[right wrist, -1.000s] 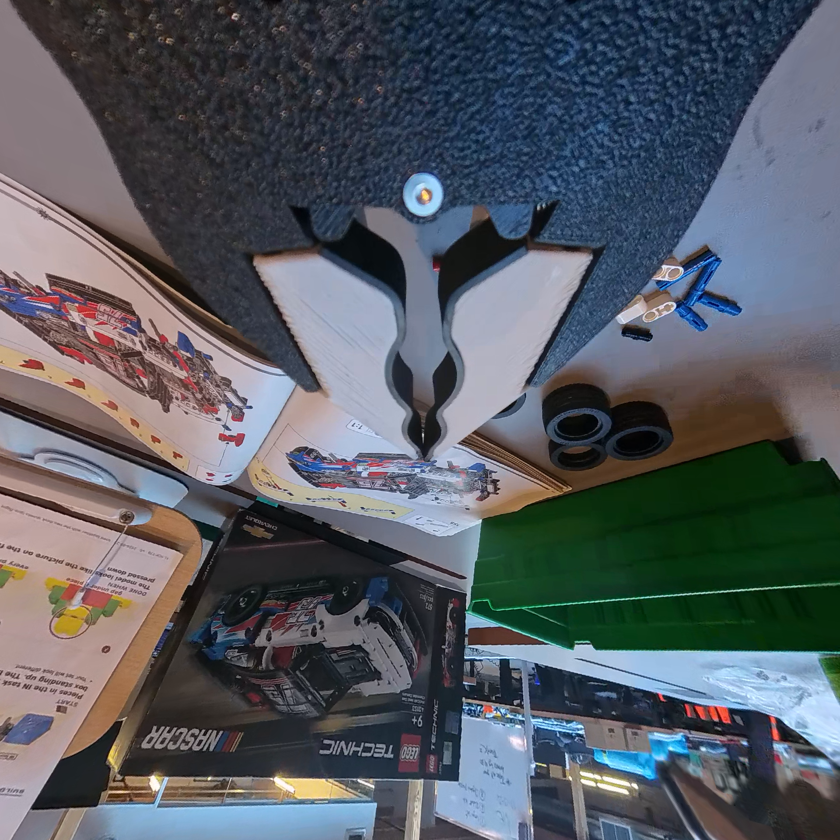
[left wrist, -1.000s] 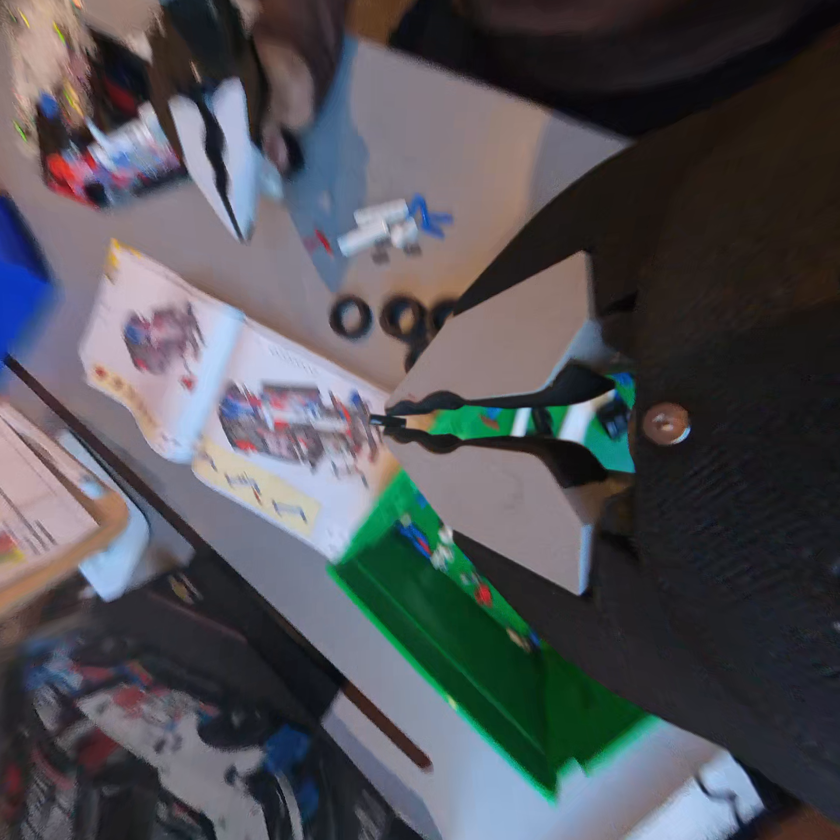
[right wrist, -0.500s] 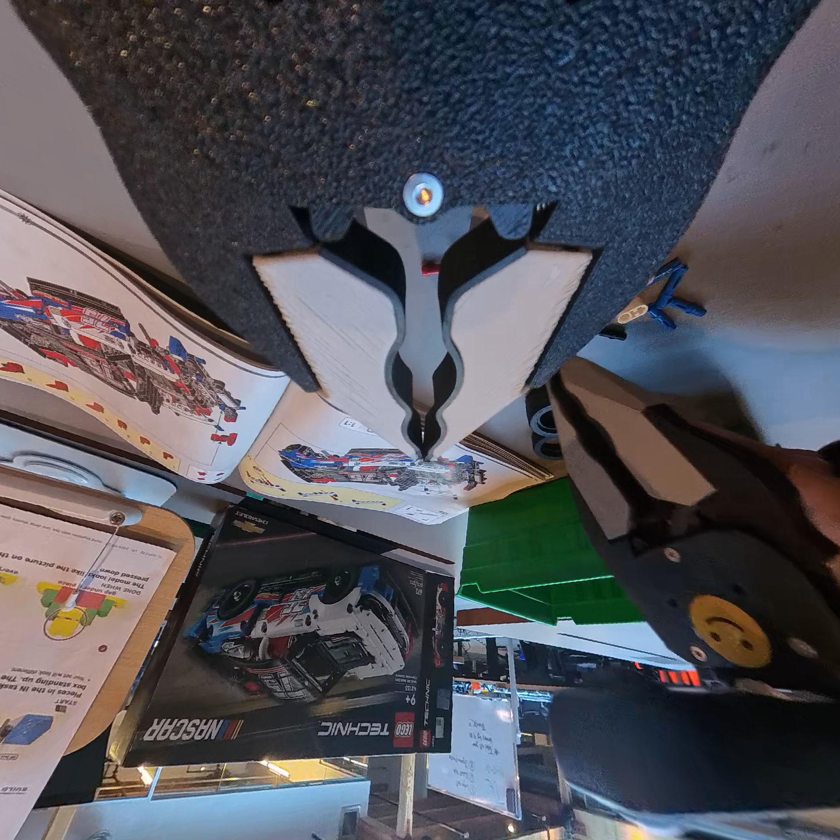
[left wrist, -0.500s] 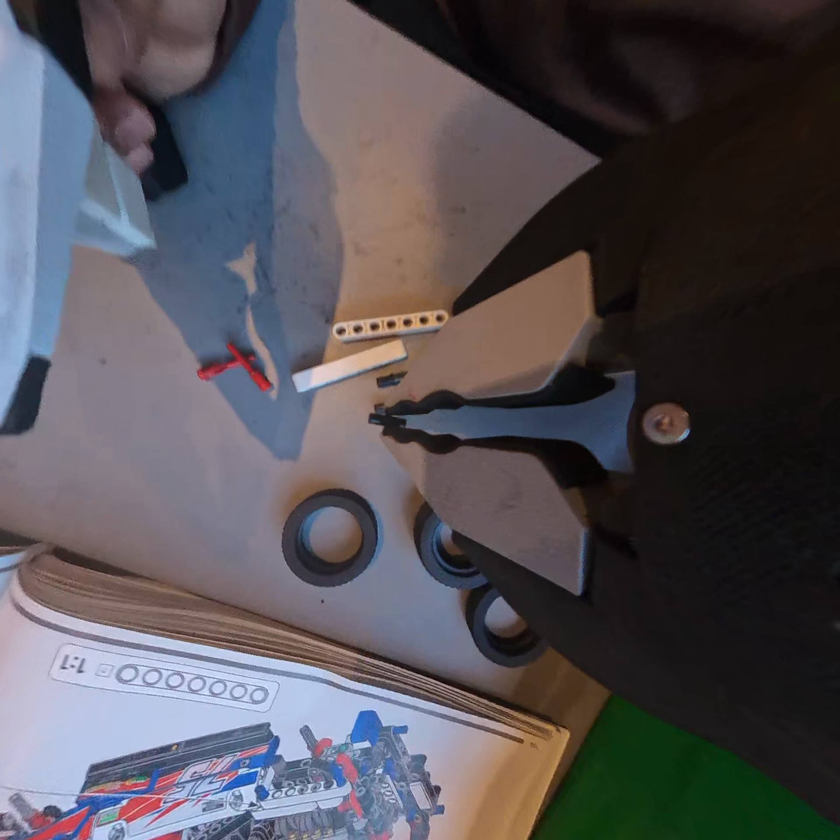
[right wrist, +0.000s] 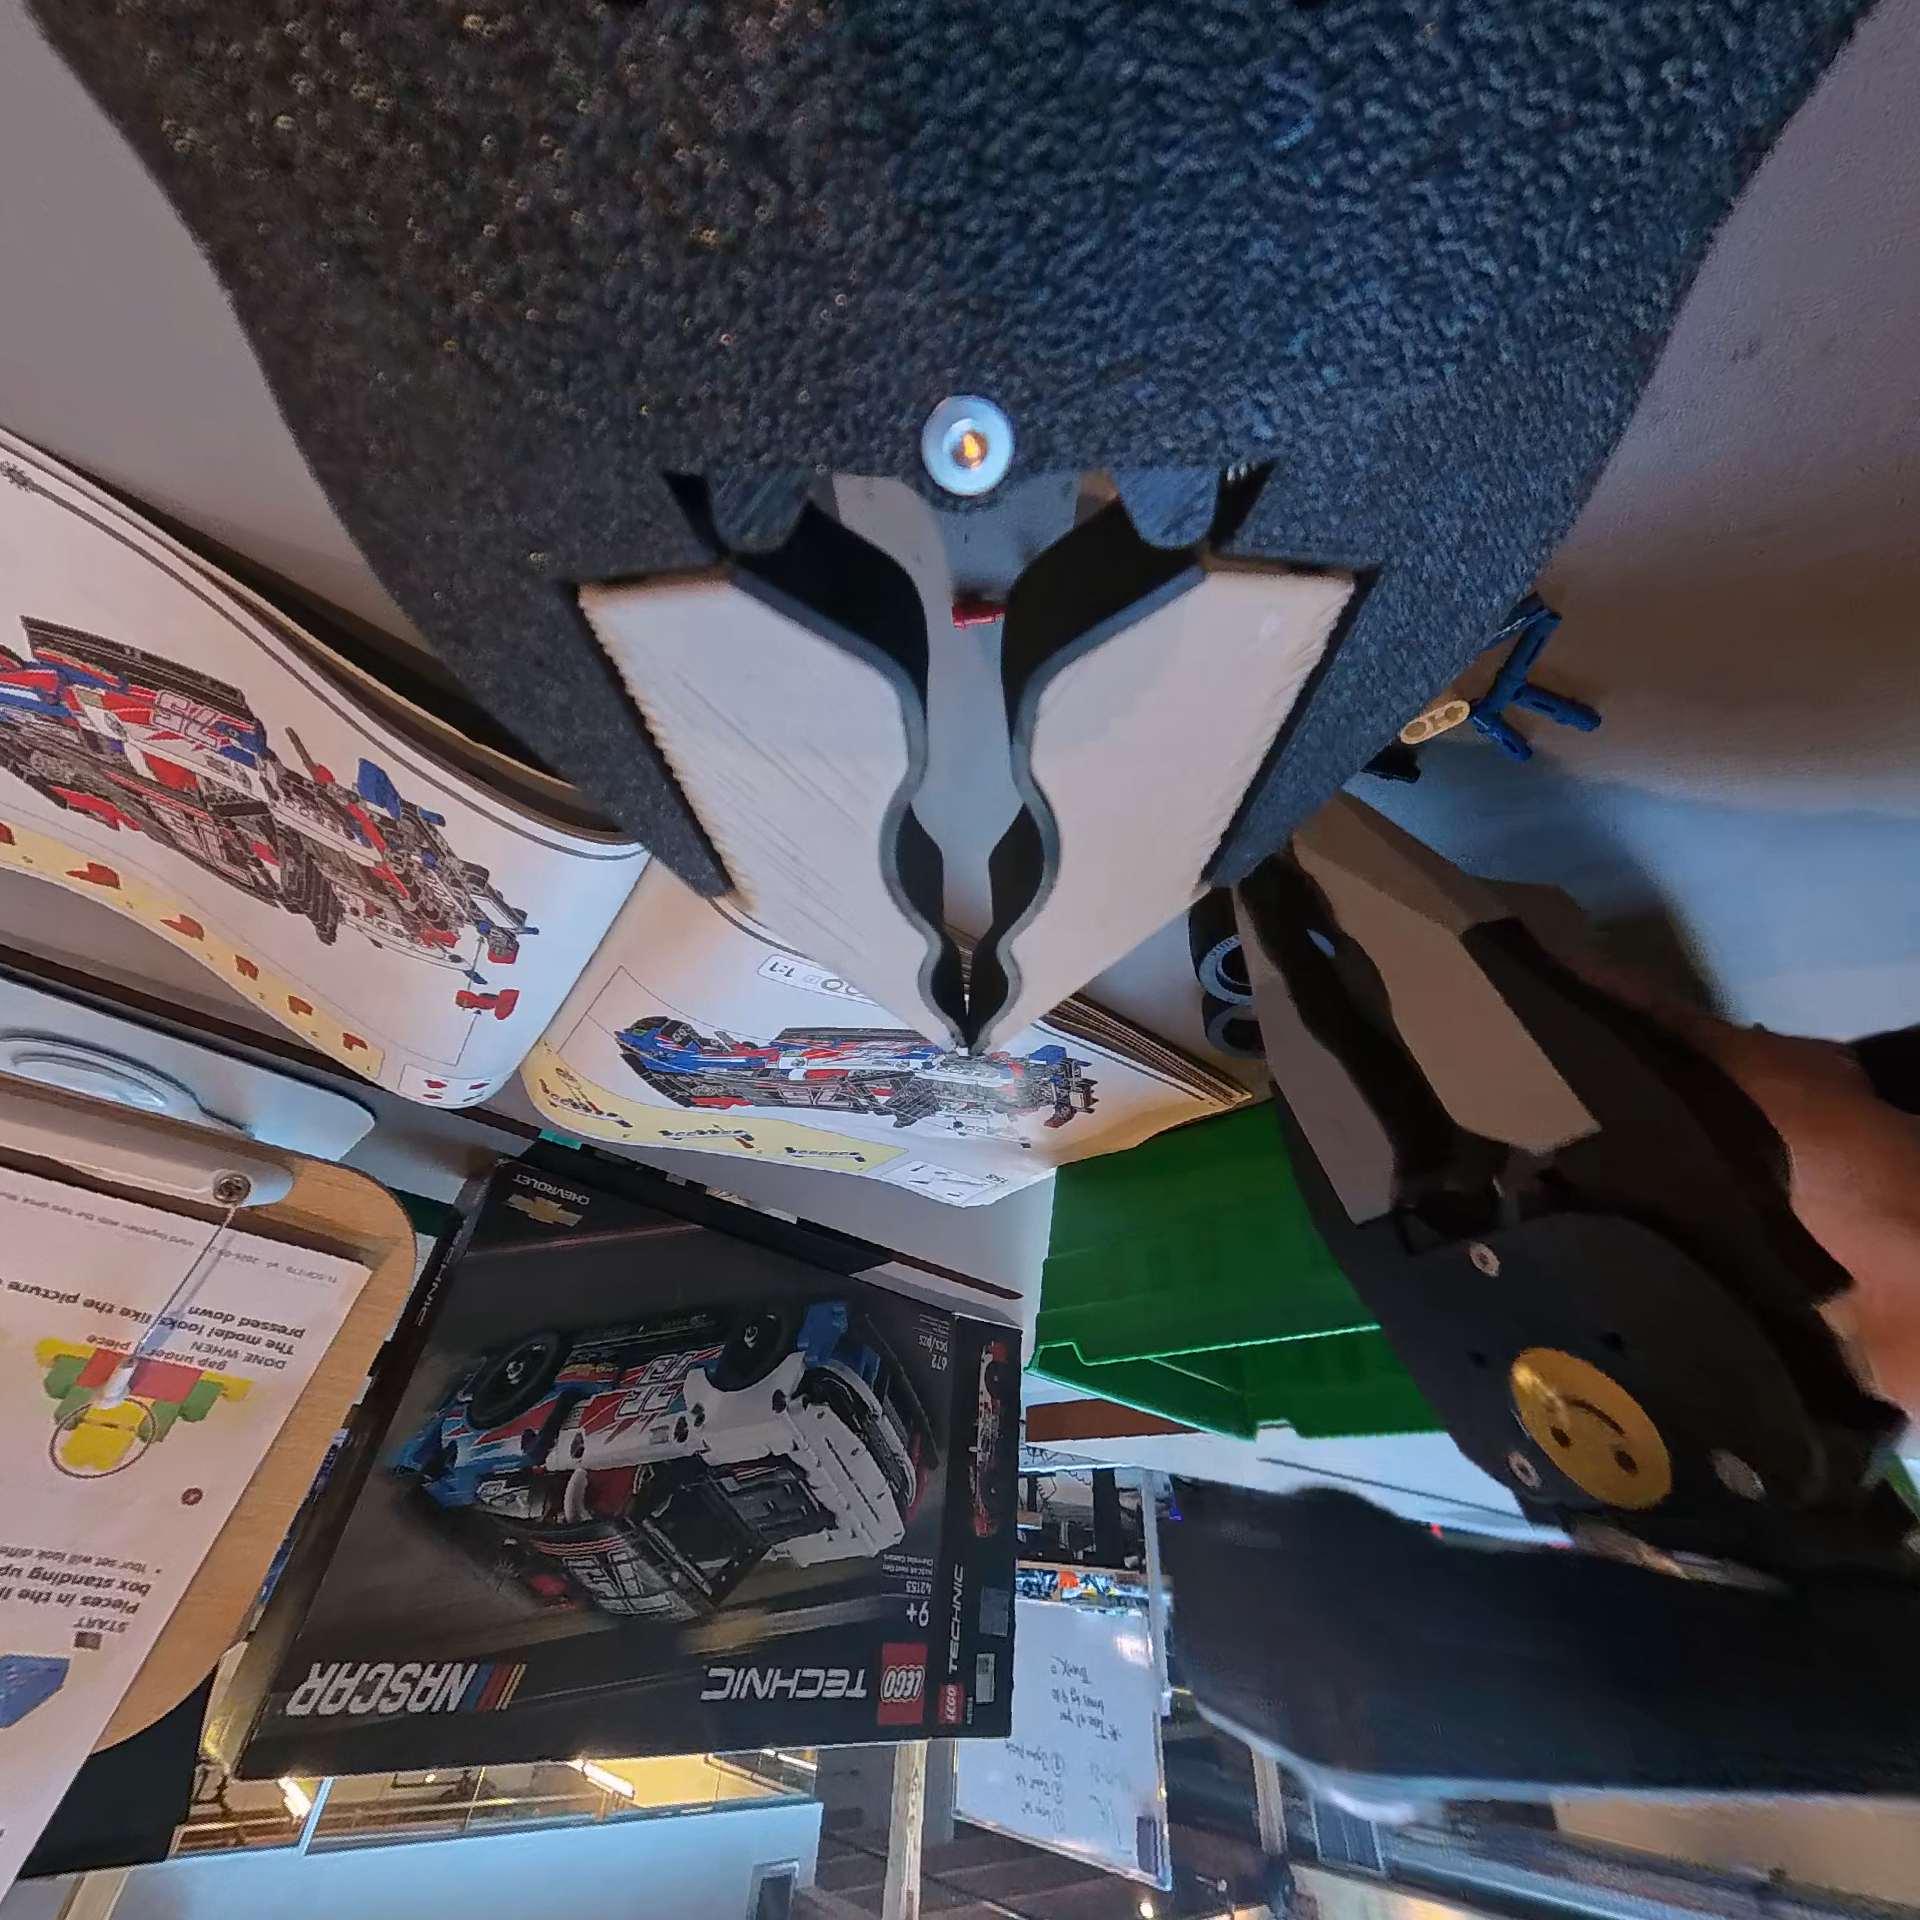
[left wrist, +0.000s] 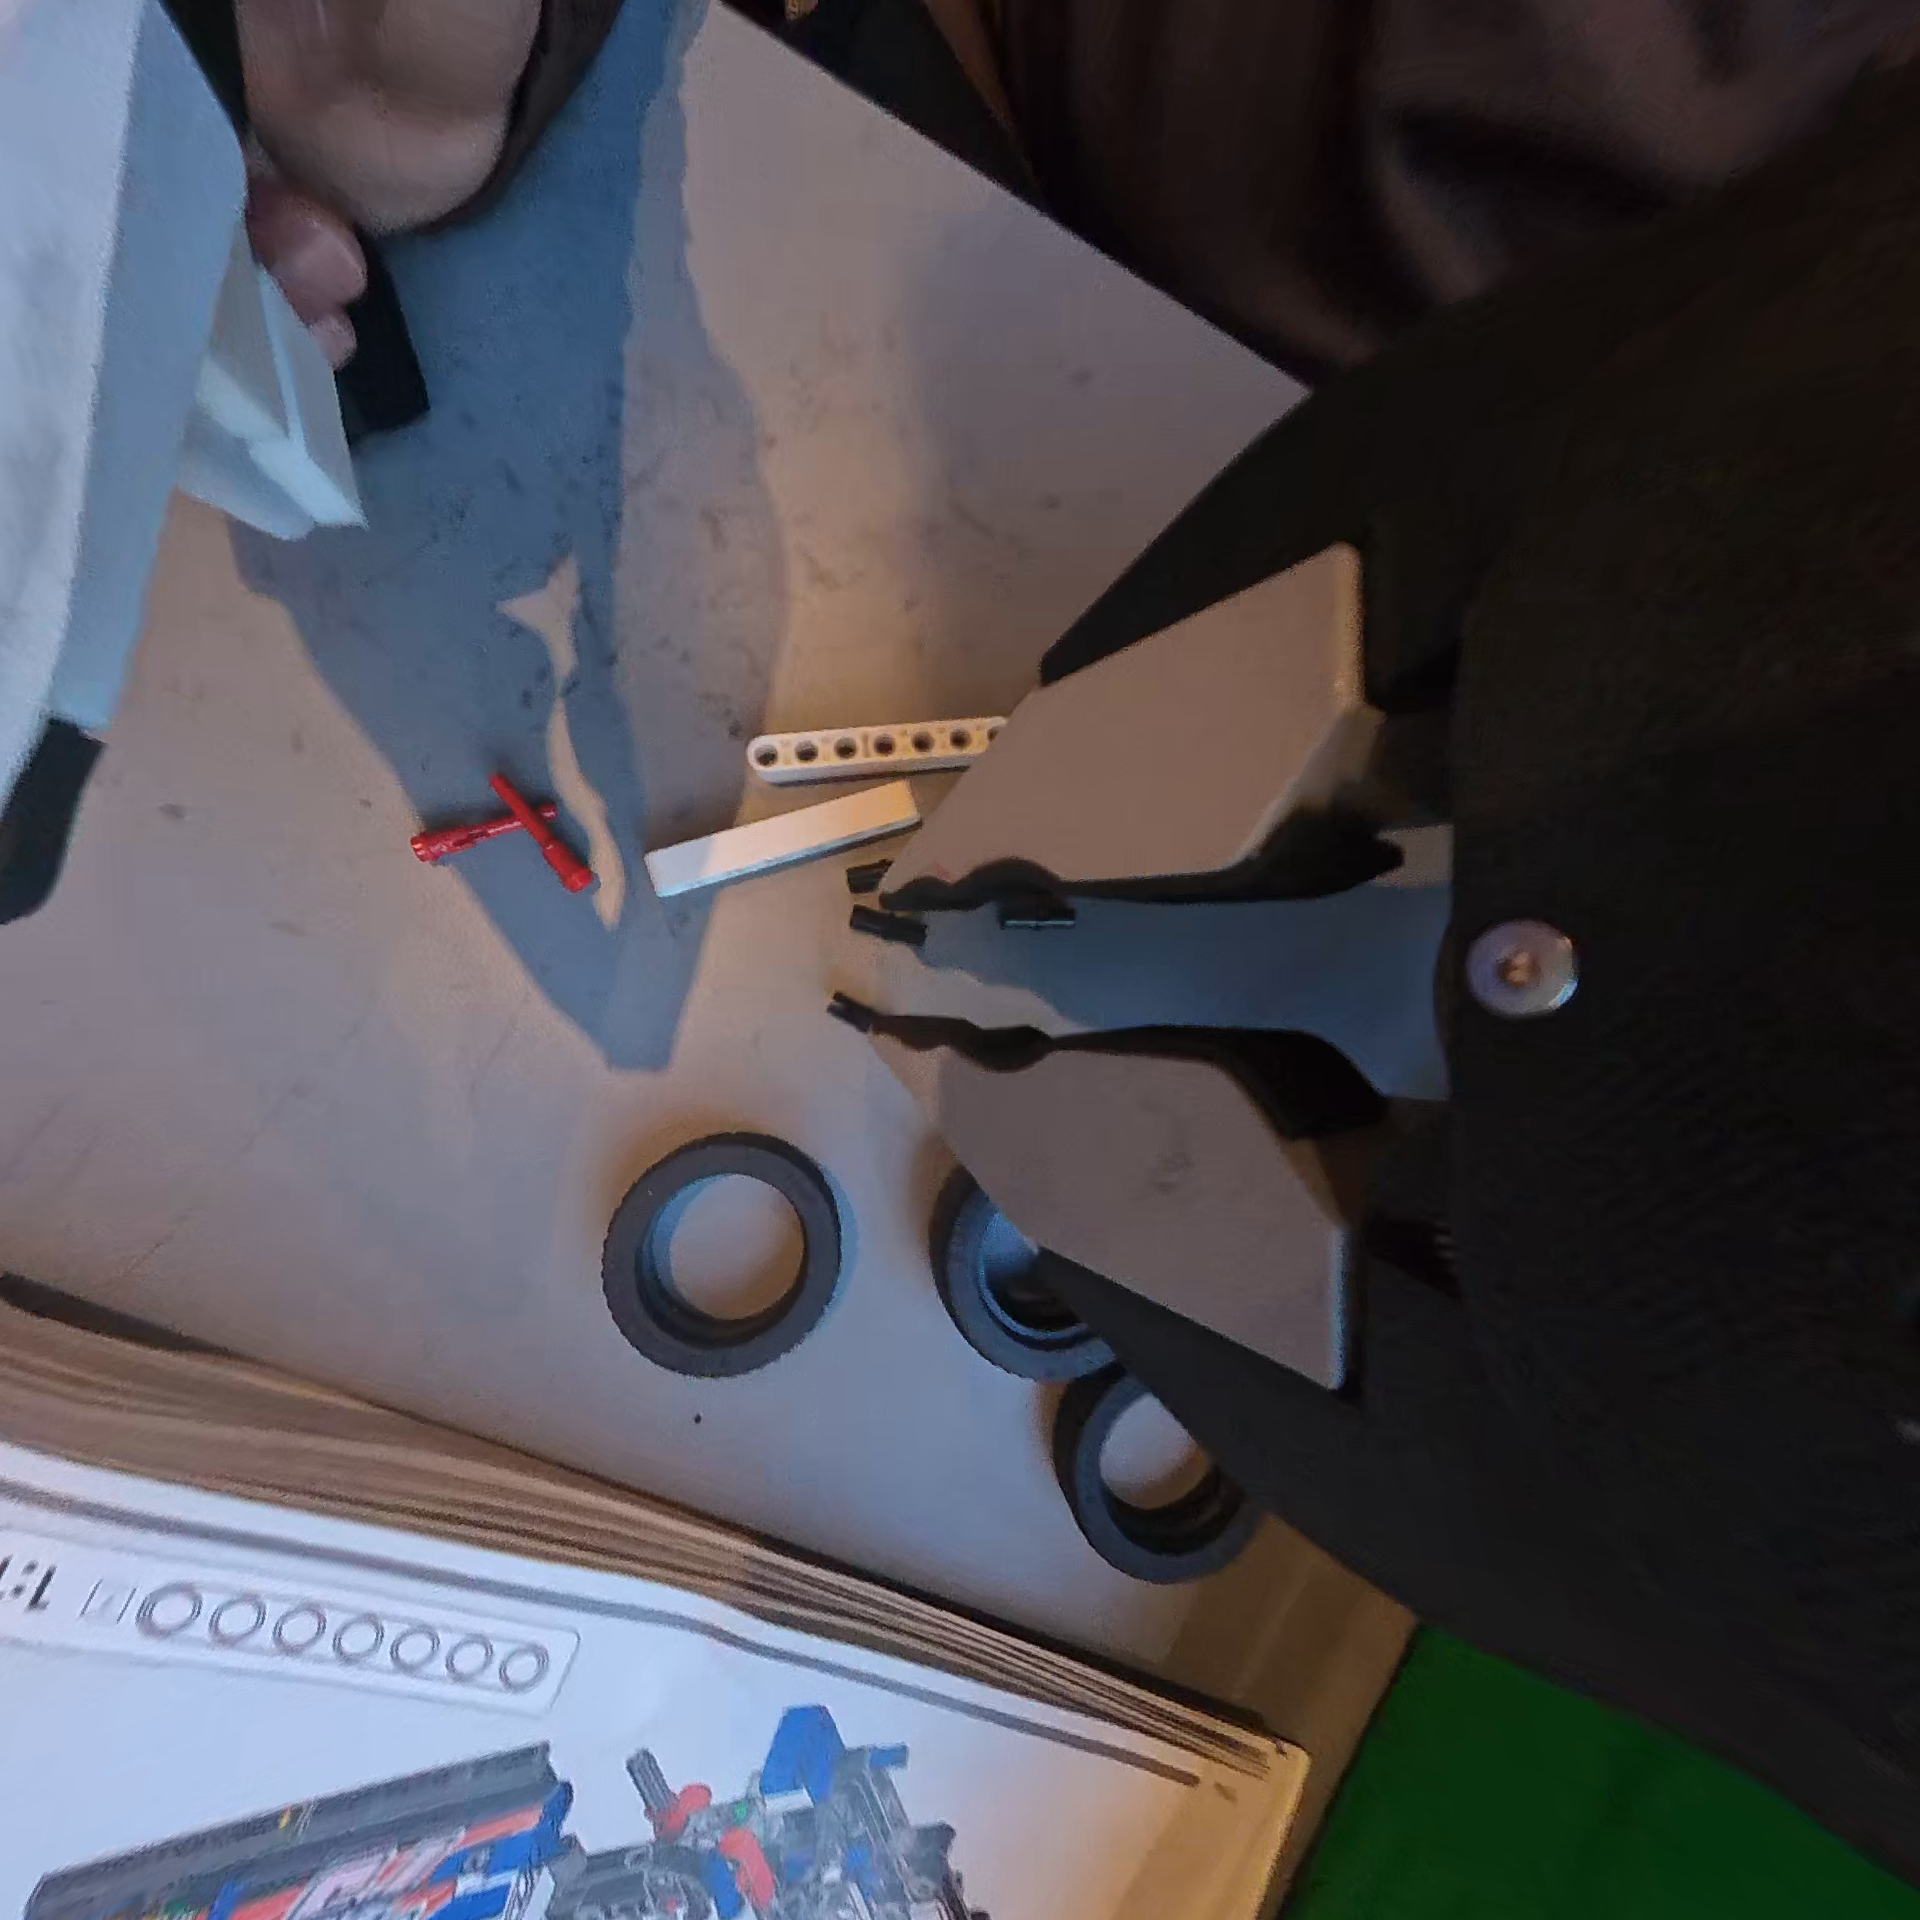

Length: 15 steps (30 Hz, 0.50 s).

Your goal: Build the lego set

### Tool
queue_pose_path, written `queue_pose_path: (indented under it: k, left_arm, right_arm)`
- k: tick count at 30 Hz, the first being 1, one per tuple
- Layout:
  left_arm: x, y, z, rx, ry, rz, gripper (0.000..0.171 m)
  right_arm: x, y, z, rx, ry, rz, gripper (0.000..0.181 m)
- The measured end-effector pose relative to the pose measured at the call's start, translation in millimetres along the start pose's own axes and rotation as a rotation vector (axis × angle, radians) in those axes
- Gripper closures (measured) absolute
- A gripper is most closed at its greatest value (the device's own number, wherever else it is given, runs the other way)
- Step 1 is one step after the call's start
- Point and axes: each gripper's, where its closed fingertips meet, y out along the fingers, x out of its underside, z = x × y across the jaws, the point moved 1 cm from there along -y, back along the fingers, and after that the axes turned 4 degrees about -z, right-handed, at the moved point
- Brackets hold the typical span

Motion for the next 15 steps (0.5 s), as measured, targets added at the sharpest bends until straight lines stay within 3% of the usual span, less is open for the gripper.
queue_pose_path:
  k: [3, 8, 15]
  left_arm:
    - [0, -22, -2, -0.018, -0.008, 0.062, 0.151]
    - [1, -60, 18, -0.027, 0.003, 0.318, 0.152]
    - [33, -49, 50, -0.065, 0.051, 0.532, 0.151]
  right_arm:
    - [0, 0, -1, 0.003, -0.013, -0.002, 0.181]
    - [1, 0, -5, -0.007, -0.028, -0.009, 0.181]
    - [3, 2, -9, -0.017, -0.037, -0.021, 0.181]
